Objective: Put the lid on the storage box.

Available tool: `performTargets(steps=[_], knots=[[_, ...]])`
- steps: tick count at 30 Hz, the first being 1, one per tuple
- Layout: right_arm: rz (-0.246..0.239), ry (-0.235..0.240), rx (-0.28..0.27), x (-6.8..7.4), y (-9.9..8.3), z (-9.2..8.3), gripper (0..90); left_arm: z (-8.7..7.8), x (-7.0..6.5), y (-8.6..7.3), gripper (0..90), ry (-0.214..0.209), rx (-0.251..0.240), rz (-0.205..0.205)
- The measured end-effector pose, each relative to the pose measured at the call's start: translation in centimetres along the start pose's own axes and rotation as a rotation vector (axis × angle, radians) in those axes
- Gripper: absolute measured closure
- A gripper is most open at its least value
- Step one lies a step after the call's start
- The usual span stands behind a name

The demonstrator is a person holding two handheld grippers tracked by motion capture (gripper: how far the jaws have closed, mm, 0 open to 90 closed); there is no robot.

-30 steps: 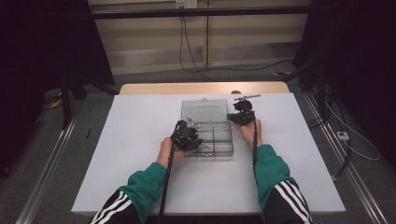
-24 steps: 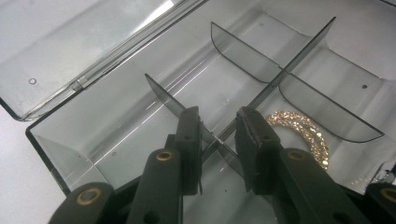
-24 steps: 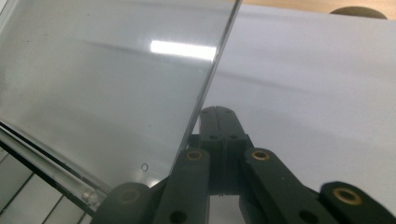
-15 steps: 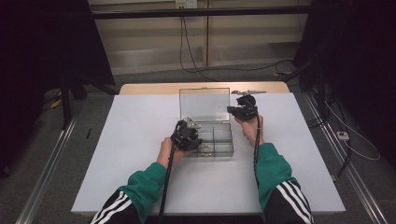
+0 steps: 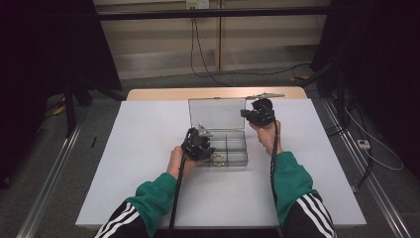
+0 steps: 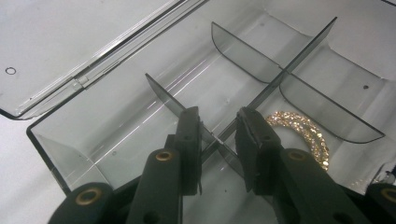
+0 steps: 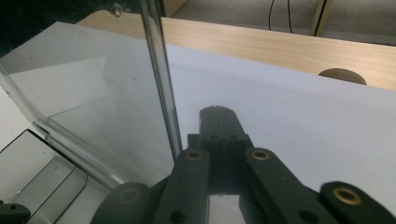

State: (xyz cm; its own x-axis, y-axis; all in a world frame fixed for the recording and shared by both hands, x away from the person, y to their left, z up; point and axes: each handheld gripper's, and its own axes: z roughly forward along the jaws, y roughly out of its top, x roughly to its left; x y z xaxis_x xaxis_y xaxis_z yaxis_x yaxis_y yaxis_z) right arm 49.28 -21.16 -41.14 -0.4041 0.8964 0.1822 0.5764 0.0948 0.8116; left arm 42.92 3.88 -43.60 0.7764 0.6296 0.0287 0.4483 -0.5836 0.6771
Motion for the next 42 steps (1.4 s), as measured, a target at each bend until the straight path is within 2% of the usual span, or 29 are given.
performTargets(steps=[3,4,5,6,8,10,14,19,23,28,34,42], knots=[[0.000,0.004,-0.002,0.0,0.0,-0.1,90.0,0.0,0.0,0.1,70.4,-0.001,0.000,0.002],[-0.002,0.006,-0.003,0.0,0.0,-0.1,90.0,-0.1,0.1,0.0,70.3,-0.001,-0.006,-0.008],[-0.005,0.008,-0.002,0.0,0.0,-0.1,90.0,-0.2,0.1,0.0,65.8,0.021,-0.008,-0.008],[-0.006,0.012,-0.004,0.0,0.0,-0.2,90.0,-0.4,0.2,0.0,61.7,0.009,-0.018,-0.006],[-0.009,0.019,-0.007,0.0,-0.1,-0.3,90.0,-1.1,0.2,-0.2,55.1,0.016,-0.044,-0.002],[-0.016,0.023,-0.007,0.0,-0.2,-0.4,90.0,-2.1,0.3,-0.3,41.2,0.029,-0.072,-0.009],[-0.024,0.037,-0.011,0.1,-0.2,-0.8,90.0,-4.3,0.8,-0.9,23.1,0.062,-0.121,0.002],[-0.049,0.055,-0.018,0.3,-0.5,-1.6,90.0,-7.0,2.2,-2.5,9.2,0.096,-0.129,0.001],[-0.082,0.056,-0.027,0.7,-1.3,-2.7,90.0,-8.6,3.3,-4.2,4.2,0.107,-0.114,-0.022],[-0.096,0.048,0.003,1.0,-2.9,-4.1,90.0,-9.7,3.8,-6.4,0.5,0.105,-0.106,-0.044],[-0.094,0.059,0.017,1.3,-4.5,-6.0,81.1,-10.2,3.2,-8.0,0.2,0.099,-0.093,-0.016],[-0.110,0.083,0.045,2.3,-6.1,-8.3,67.0,-10.9,2.6,-9.4,0.0,0.130,-0.091,0.011]])
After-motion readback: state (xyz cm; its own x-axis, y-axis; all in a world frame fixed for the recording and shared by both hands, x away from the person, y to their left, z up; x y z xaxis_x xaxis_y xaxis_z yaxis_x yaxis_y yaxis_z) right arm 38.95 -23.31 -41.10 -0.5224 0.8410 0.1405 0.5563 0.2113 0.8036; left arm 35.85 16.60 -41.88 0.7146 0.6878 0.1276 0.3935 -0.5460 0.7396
